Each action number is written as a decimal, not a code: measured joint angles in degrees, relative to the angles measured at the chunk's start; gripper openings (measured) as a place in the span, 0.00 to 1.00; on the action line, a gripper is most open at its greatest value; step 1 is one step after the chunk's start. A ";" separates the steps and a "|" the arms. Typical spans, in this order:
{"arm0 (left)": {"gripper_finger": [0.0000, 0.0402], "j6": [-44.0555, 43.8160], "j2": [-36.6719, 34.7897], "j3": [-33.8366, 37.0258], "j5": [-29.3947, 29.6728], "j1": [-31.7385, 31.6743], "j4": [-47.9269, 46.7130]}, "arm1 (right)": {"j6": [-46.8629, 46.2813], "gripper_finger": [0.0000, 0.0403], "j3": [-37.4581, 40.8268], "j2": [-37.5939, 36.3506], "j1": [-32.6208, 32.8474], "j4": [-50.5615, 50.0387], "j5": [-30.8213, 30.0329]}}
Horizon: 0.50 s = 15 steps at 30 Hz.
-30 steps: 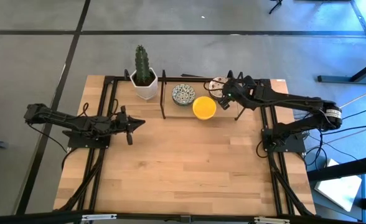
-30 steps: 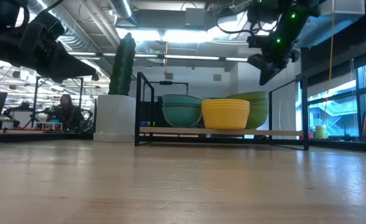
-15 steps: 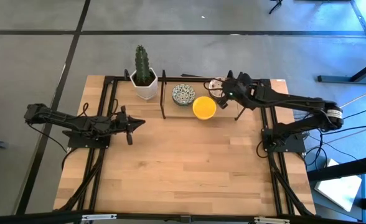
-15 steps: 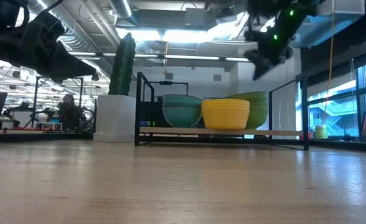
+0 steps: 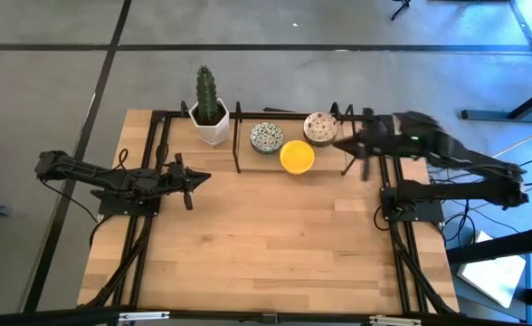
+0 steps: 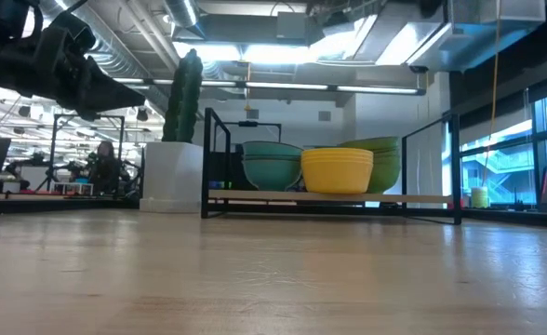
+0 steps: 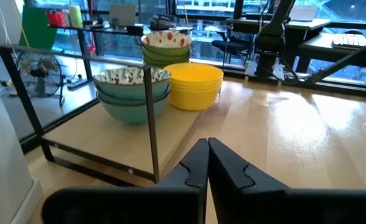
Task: Pick & Place Mini bowls
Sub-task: Return to Home Position
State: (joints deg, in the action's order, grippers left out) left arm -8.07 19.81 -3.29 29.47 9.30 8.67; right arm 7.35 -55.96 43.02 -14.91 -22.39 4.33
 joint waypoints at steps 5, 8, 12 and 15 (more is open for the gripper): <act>0.01 1.37 0.00 0.00 -0.04 0.00 0.60 | -3.57 0.01 2.12 -8.84 2.29 -3.96 7.37; 0.00 3.29 0.00 0.02 -0.02 0.05 1.41 | -3.49 0.01 7.92 -15.18 3.87 -2.34 12.04; 0.01 8.79 -0.20 0.02 -0.63 2.43 7.31 | -7.03 0.01 18.90 -27.31 4.63 4.81 12.82; 0.00 14.40 -0.24 0.02 2.69 4.93 11.61 | -9.93 0.01 26.91 -37.11 4.61 9.28 10.54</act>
State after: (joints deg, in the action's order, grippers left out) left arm 6.33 19.57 -3.27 32.16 14.23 20.28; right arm -2.58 -29.05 5.91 -10.31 -13.11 14.87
